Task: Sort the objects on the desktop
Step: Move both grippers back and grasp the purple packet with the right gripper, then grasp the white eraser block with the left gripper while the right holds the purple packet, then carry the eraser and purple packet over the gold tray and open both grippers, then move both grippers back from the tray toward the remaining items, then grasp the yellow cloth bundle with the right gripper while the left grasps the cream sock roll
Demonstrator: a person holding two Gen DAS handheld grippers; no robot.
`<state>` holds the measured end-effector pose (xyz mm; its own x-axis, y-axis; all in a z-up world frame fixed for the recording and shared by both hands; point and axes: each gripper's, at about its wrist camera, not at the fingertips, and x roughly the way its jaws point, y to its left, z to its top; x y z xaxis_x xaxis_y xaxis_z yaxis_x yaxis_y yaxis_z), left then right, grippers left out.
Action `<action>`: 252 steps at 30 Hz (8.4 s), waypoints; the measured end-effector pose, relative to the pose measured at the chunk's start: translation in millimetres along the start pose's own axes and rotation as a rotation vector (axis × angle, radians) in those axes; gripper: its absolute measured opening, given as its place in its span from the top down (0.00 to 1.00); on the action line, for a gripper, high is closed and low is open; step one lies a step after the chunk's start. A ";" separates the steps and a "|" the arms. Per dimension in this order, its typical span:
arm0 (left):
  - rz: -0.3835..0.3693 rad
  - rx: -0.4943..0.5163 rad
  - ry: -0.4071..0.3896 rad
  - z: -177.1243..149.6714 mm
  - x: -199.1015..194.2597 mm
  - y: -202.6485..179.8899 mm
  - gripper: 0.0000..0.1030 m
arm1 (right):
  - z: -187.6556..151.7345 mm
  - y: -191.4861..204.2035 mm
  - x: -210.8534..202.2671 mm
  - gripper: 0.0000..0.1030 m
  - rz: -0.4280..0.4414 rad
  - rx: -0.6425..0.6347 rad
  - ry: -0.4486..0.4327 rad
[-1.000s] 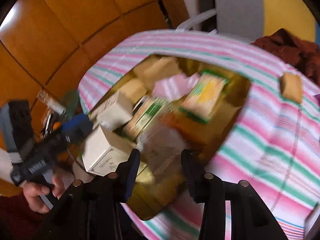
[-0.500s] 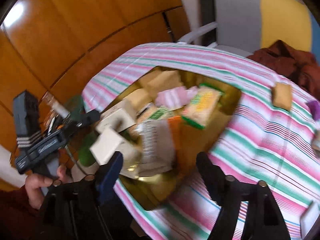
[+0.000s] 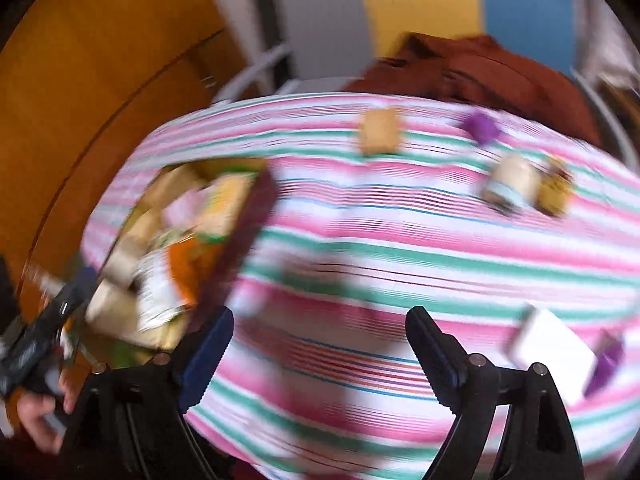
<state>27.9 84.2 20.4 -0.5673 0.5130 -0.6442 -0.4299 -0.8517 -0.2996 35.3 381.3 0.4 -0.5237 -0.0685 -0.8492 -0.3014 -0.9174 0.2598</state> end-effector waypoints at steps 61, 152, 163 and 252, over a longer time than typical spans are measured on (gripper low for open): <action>-0.588 1.195 0.529 -69.8 248.7 -336.6 0.18 | -15.8 -278.9 -25.0 0.46 0.142 0.821 -0.157; -0.141 -0.052 0.005 15.2 32.0 84.8 0.26 | 32.2 160.3 83.7 0.46 0.289 -0.170 0.117; 0.026 -0.025 0.056 38.8 57.3 67.2 0.22 | 60.4 149.9 102.9 0.32 0.257 -0.077 0.058; 0.073 0.285 0.375 -6.8 167.7 -132.0 0.15 | 110.3 -214.8 49.0 0.15 -0.094 0.325 -0.105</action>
<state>-5.7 281.9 -52.9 -0.3334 0.3343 -0.8815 -0.6039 -0.7937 -0.0726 -13.5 618.2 -46.4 -0.5552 0.0667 -0.8290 -0.5812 -0.7441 0.3293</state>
